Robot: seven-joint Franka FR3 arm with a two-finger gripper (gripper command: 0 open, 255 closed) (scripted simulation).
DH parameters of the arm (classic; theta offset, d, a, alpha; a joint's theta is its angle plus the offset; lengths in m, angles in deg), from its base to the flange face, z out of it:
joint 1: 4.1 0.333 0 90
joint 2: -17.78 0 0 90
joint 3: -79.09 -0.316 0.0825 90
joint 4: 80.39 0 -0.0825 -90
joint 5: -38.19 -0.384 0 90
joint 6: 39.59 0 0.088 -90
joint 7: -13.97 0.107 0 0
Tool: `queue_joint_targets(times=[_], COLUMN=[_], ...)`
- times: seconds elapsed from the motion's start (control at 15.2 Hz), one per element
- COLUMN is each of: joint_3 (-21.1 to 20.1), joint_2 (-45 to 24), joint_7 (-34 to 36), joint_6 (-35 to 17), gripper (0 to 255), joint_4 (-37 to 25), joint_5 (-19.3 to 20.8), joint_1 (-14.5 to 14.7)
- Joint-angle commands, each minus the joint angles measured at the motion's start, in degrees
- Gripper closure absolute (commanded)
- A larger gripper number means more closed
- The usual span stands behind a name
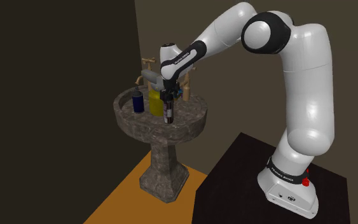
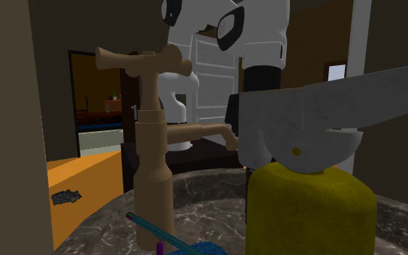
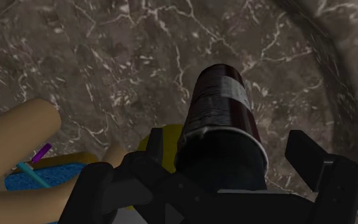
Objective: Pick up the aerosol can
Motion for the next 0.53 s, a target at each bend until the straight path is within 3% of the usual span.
queue_joint_targets(times=[0.0, 0.07, 0.46], joint_3=[0.0, 0.0, 0.0], joint_2=[-0.2, -0.2, -0.1], joint_7=[0.0, 0.0, 0.0], joint_6=[-0.2, -0.2, -0.2], gripper=[0, 255, 255], joint_4=[0.0, 0.0, 0.0], joint_5=[0.0, 0.0, 0.0], joint_1=[0.0, 0.0, 0.0])
